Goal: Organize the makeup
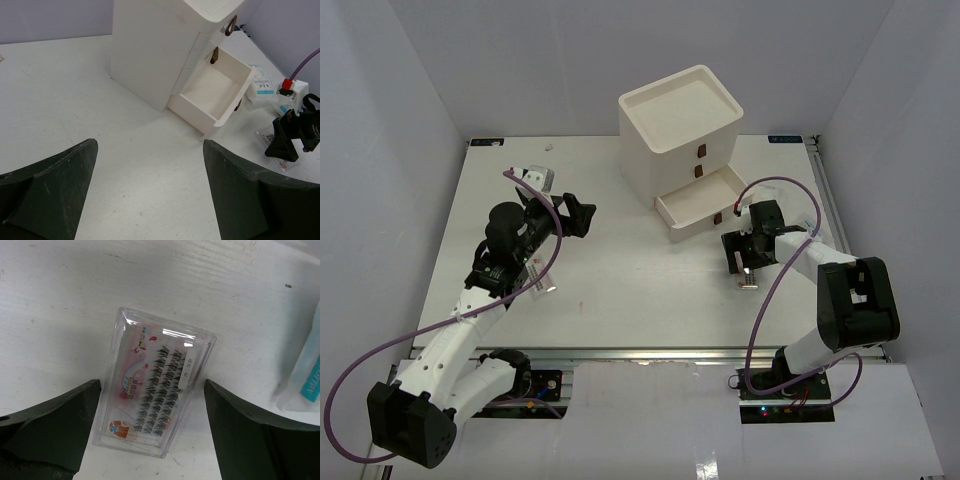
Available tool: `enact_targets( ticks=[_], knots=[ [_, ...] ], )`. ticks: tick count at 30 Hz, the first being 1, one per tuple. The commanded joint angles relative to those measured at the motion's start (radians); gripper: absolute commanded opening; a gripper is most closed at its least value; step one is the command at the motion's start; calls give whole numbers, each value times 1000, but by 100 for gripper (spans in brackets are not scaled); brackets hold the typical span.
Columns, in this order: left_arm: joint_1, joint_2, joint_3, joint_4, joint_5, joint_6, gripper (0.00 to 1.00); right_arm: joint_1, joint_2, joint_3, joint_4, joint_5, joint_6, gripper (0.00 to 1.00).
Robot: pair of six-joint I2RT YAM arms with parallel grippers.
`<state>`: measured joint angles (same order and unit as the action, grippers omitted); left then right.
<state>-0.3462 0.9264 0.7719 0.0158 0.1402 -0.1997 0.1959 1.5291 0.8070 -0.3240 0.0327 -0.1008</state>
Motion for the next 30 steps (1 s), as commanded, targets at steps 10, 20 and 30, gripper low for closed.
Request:
enact_targets(
  ticks=[10, 20, 30],
  knots=[
    [4, -21, 1, 13, 2, 0, 98, -28, -6, -9, 30, -62, 7, 65],
    [4, -19, 1, 13, 2, -1, 98, -38, -37, 40, -2, -132, -125, 30],
    [4, -7, 0, 13, 0, 2, 98, -12, -83, 327, -196, -320, -586, 19]
  ],
)
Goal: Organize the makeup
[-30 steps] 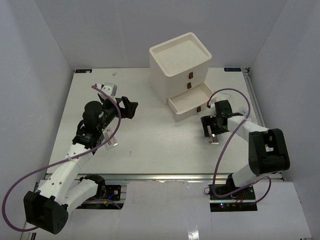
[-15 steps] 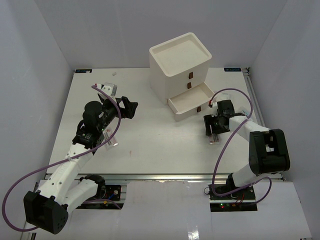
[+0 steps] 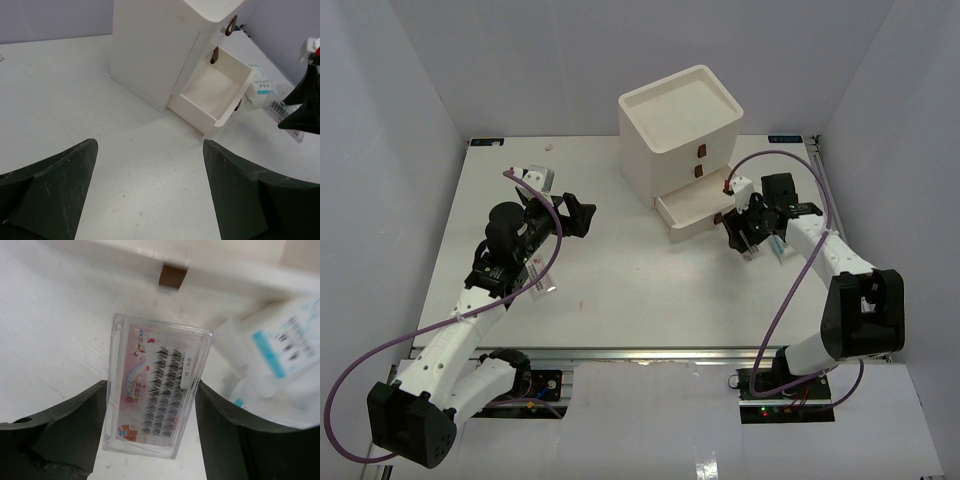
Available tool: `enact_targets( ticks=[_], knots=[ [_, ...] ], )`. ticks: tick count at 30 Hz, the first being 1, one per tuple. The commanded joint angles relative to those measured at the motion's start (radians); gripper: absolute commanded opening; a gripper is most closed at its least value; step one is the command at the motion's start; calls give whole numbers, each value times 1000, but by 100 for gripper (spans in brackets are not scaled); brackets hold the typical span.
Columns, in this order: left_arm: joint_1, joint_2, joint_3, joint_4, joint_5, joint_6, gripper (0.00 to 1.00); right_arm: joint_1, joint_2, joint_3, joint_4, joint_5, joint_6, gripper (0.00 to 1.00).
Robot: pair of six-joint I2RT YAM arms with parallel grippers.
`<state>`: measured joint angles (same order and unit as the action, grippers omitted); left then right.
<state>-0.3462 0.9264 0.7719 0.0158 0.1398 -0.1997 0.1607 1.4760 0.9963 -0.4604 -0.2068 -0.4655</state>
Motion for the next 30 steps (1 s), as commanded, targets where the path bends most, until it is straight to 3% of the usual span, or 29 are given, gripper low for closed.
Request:
enact_targets(
  ticks=[1, 7, 14, 18, 23, 30],
  knots=[
    [4, -5, 0, 13, -1, 2, 98, 36, -22, 165, -59, -64, -263, 19],
    [4, -3, -2, 10, -13, 9, 98, 154, 28, 251, 73, 96, -487, 24],
    [4, 9, 0, 7, -32, 17, 98, 274, 61, 76, 474, 324, -897, 29],
    [4, 10, 0, 7, -42, 21, 98, 275, 126, 64, 605, 351, -944, 36],
    [4, 14, 0, 5, -45, 22, 98, 275, 181, 63, 705, 360, -952, 57],
    [3, 14, 0, 4, -51, 25, 98, 276, 224, 68, 747, 371, -963, 74]
  ],
)
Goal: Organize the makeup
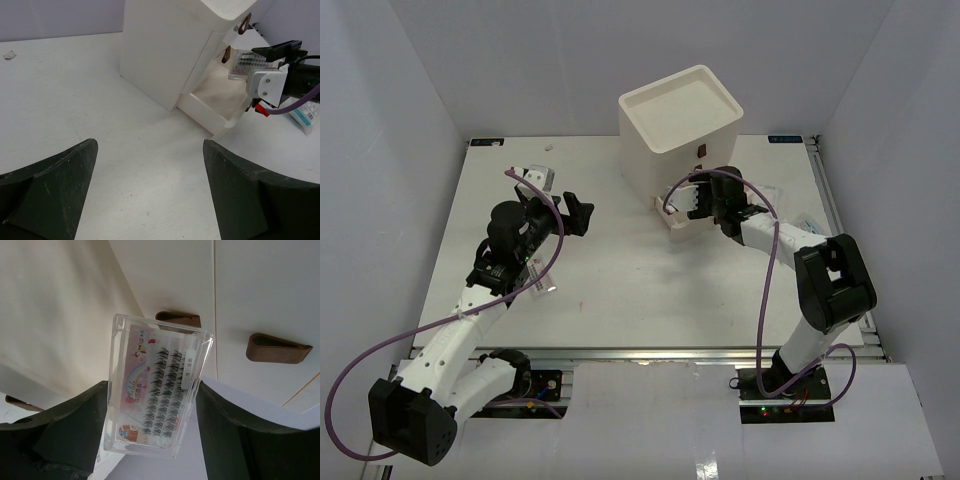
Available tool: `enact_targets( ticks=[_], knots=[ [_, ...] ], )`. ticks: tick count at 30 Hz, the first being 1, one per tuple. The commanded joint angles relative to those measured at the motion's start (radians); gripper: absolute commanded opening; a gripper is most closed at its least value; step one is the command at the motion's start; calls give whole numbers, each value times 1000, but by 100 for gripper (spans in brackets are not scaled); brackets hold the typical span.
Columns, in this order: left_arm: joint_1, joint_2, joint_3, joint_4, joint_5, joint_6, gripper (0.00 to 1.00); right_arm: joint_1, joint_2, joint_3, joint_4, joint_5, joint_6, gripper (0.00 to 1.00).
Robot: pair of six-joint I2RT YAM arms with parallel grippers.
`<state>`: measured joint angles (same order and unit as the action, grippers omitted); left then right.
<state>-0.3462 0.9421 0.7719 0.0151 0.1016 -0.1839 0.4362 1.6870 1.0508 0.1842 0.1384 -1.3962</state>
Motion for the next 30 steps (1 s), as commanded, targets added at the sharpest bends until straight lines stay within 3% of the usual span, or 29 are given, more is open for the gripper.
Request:
enact_targets(
  ticks=[1, 3, 10, 17, 20, 23, 27, 30],
  knots=[
    [4, -2, 0, 5, -13, 9, 98, 0, 11, 9, 104, 26, -33, 79],
    [4, -3, 0, 5, -11, 10, 98, 0, 1, -3, 112, 23, -33, 90],
    [4, -5, 0, 5, -10, 11, 98, 1, -76, -53, 109, 7, 2, 90],
    [4, 3, -3, 5, -14, 12, 98, -3, -241, -51, -24, -78, 192, 90],
    [4, 11, -2, 1, -18, 13, 98, -4, -317, -45, -112, -174, 394, 90],
    [4, 21, -3, -2, -26, 12, 98, -7, -415, -75, -158, -219, 697, 90],
    [4, 52, 9, -43, -60, -40, 98, -21, -485, -100, -355, -530, 849, 90],
    [4, 55, 27, -161, -25, -187, 98, -63, -528, -126, -424, -801, 925, 90]
  ],
)
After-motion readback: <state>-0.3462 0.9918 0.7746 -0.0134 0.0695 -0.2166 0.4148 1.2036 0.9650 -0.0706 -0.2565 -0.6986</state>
